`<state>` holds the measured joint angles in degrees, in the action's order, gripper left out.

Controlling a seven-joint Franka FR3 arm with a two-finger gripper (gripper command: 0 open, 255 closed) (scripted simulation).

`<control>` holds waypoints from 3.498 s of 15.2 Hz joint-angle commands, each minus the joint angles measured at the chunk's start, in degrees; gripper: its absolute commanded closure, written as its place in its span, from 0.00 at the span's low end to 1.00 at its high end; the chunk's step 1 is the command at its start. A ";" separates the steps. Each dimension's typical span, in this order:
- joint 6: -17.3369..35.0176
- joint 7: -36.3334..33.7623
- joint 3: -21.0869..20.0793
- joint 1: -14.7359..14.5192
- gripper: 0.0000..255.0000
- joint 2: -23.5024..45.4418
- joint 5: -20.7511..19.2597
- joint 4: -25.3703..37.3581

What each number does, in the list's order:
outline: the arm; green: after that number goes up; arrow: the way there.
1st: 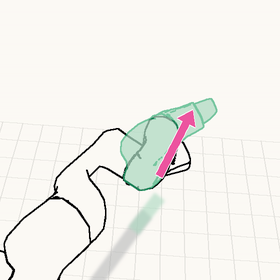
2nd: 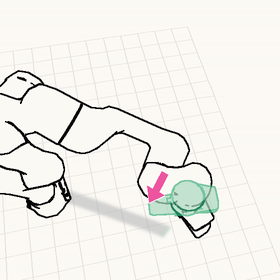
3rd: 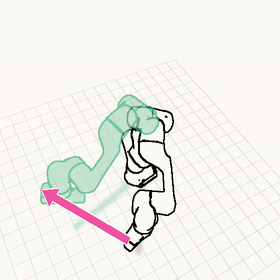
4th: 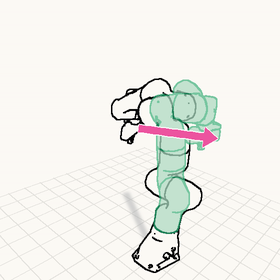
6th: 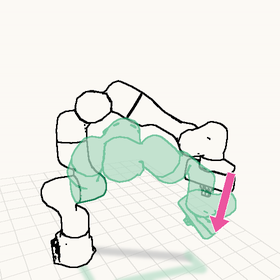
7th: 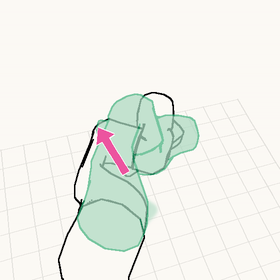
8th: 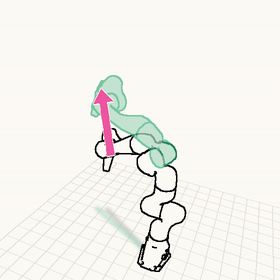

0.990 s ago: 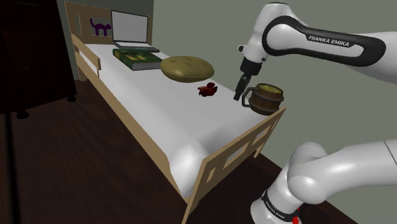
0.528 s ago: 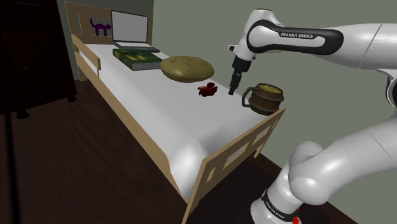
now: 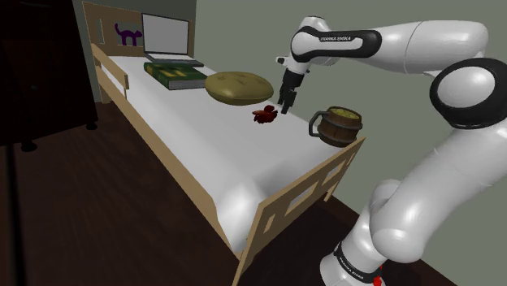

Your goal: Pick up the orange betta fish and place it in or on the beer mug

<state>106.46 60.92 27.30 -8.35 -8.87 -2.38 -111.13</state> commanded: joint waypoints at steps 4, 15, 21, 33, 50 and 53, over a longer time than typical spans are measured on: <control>-0.71 15.27 2.72 0.46 0.00 14.07 7.96 12.66; 4.17 18.79 2.21 1.25 0.00 18.12 10.41 11.14; 4.15 18.79 2.21 1.26 0.00 18.13 10.41 11.16; 2.70 18.61 2.26 1.26 1.00 17.90 10.23 12.43; -10.64 17.98 2.67 2.08 1.00 18.62 10.30 26.41; -13.21 18.02 2.77 2.42 1.00 19.27 10.62 29.54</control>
<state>94.17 78.83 30.00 -6.10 10.15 8.11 -82.69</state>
